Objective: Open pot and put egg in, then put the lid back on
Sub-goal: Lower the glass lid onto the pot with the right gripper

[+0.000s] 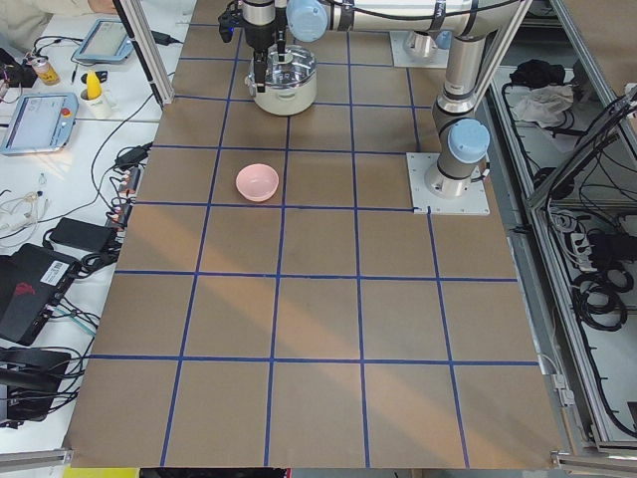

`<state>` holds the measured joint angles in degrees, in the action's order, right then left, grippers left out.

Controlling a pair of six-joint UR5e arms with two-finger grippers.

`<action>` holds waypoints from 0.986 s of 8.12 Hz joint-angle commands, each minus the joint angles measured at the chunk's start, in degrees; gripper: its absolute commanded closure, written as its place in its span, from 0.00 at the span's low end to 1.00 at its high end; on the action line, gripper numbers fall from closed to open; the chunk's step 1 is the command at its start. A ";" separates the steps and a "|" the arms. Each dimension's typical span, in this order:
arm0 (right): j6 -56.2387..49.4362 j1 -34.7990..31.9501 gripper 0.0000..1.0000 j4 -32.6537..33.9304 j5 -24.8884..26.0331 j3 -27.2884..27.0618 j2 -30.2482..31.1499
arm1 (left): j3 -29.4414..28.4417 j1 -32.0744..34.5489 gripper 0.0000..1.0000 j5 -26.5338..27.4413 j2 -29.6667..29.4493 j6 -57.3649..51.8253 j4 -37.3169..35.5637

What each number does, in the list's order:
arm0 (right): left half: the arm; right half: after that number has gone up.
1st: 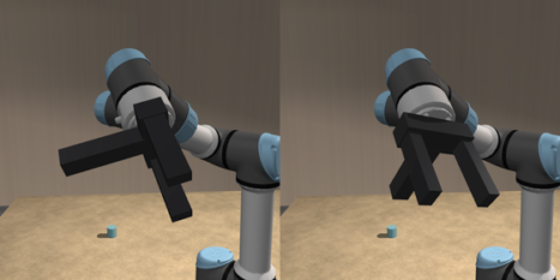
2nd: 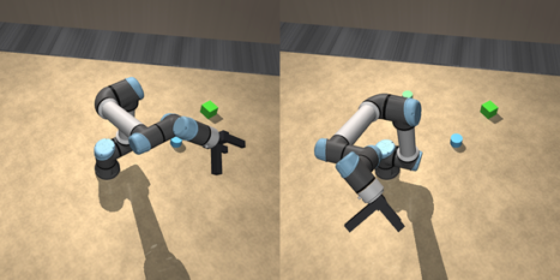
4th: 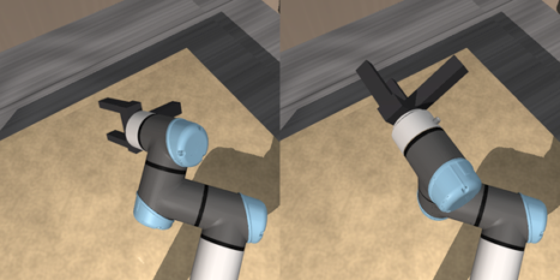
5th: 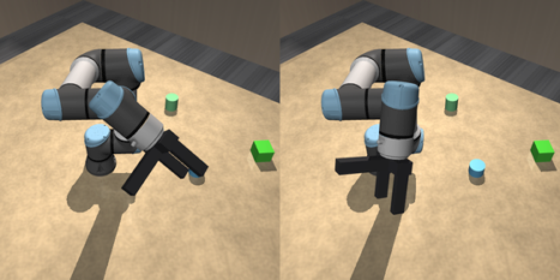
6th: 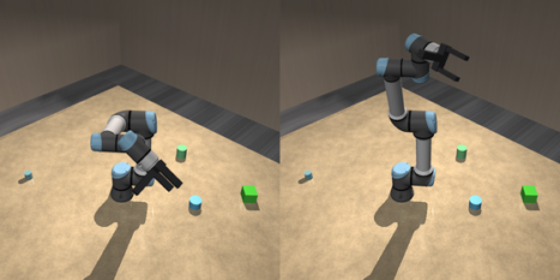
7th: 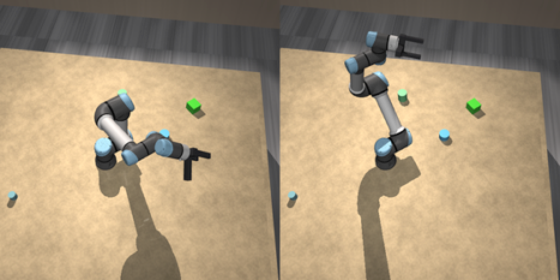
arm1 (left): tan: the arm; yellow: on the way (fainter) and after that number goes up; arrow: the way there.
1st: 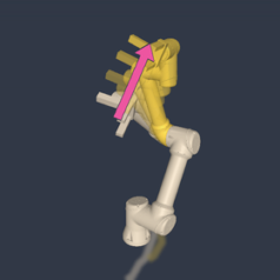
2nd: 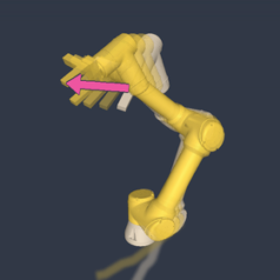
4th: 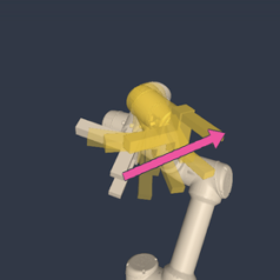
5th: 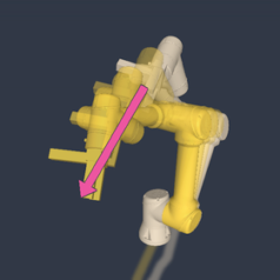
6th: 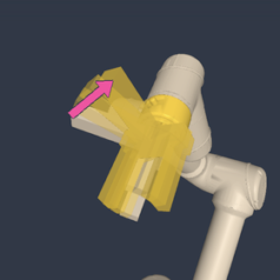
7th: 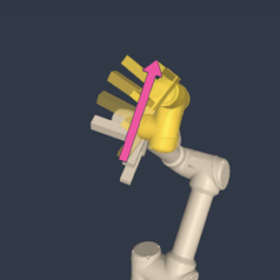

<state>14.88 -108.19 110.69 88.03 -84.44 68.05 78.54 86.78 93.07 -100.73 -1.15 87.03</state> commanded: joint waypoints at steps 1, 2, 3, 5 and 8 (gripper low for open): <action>0.32 0.09 0.14 0.31 0.91 -0.81 -0.02 | 1.96 0.32 0.00 -0.08 0.36 0.01 0.16; 0.41 0.09 0.10 1.01 1.35 -0.82 -0.02 | 2.05 0.32 0.00 0.26 0.28 0.01 0.07; 0.50 0.09 0.04 2.58 1.27 -0.82 0.07 | 2.05 0.32 0.00 0.36 0.19 0.01 0.16; -0.90 1.22 0.00 5.40 1.36 -0.21 0.85 | 1.79 0.32 0.00 0.36 0.36 0.01 0.07; -13.96 11.47 0.00 -7.53 0.92 -0.29 9.60 | 1.35 0.41 0.00 -0.78 0.45 0.01 0.07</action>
<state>8.79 -103.60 112.84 89.14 -84.62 71.49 80.15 87.11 92.94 -100.38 -1.20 87.10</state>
